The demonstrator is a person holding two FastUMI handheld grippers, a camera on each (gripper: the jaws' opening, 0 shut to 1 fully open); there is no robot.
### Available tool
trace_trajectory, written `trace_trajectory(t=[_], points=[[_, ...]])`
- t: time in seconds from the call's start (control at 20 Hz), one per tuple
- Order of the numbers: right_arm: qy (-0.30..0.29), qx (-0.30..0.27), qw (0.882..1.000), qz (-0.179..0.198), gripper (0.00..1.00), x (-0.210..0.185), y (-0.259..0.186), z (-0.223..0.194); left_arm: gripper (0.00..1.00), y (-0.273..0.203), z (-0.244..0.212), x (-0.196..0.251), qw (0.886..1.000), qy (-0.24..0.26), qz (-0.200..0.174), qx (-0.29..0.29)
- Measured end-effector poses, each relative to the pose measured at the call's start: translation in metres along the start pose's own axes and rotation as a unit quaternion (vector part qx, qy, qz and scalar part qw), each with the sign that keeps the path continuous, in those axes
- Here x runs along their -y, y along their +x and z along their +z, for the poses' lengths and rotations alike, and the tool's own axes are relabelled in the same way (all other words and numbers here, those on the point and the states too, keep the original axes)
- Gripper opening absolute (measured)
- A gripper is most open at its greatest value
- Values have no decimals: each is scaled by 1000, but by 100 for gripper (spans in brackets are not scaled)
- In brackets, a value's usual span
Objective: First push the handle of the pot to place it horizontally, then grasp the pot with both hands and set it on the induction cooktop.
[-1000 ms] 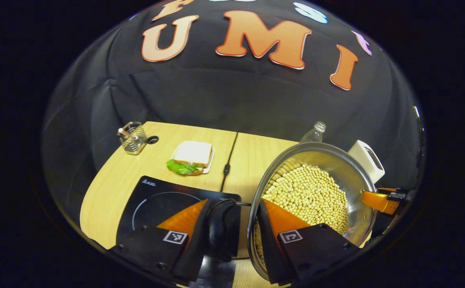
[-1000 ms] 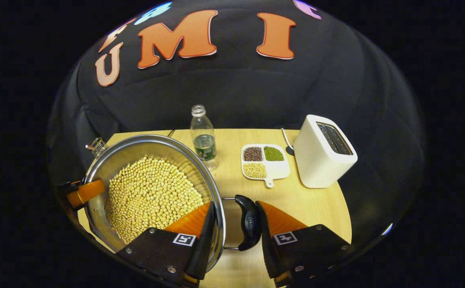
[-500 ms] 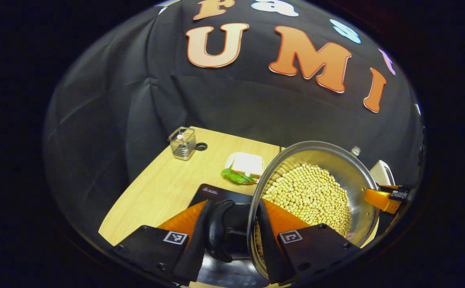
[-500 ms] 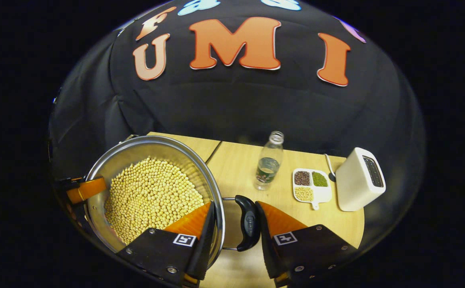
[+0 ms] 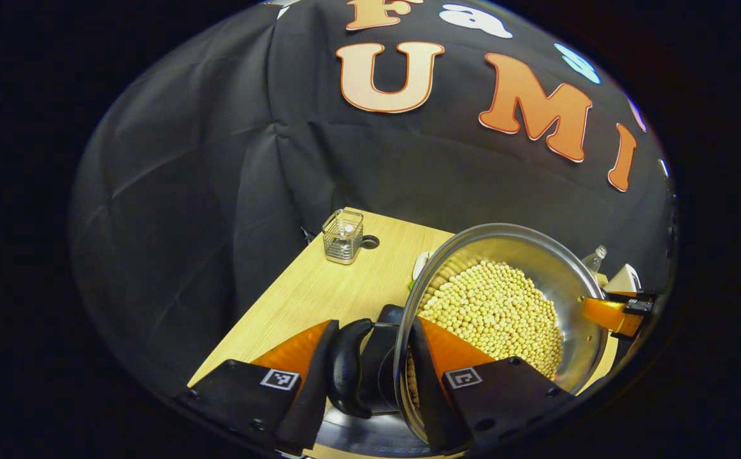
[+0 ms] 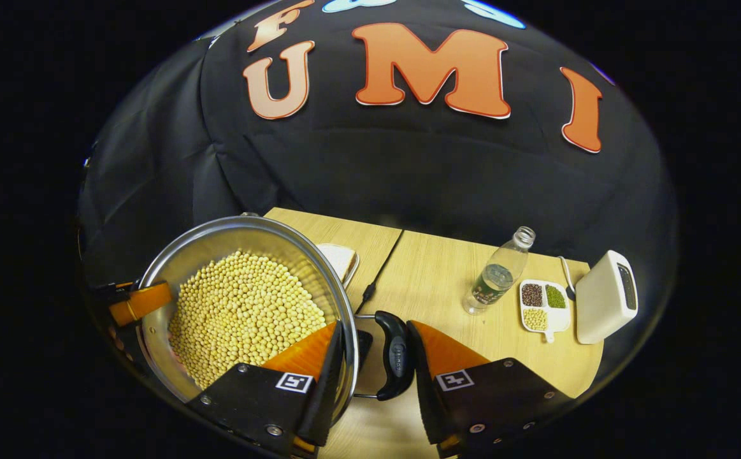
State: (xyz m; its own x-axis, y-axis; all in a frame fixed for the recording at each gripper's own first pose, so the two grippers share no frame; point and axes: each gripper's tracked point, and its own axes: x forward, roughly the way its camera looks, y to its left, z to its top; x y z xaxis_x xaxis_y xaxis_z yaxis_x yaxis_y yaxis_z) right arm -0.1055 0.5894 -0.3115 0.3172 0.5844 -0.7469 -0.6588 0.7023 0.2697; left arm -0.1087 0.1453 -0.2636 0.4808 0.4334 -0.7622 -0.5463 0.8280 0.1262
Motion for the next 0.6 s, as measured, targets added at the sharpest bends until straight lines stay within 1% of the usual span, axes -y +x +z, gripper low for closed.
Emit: trace_trajectory(t=[0.1, 0.2, 0.35, 0.6], points=[[1, -9, 1000, -2, 56, -6, 7, -3, 70, 2, -1, -1, 1000, -5, -3, -14], [2, -17, 1000, -6, 56, -14, 14, -7, 68, 2, 3, -6, 1000, -10, -8, -24], [6, -30, 999, -13, 56, -20, 22, -17, 70, 2, 3, -6, 999, -9, -16, -34], [17, -54, 998, -30, 56, -22, 34, -39, 69, 4, 14, -9, 998, -4, -32, -57]])
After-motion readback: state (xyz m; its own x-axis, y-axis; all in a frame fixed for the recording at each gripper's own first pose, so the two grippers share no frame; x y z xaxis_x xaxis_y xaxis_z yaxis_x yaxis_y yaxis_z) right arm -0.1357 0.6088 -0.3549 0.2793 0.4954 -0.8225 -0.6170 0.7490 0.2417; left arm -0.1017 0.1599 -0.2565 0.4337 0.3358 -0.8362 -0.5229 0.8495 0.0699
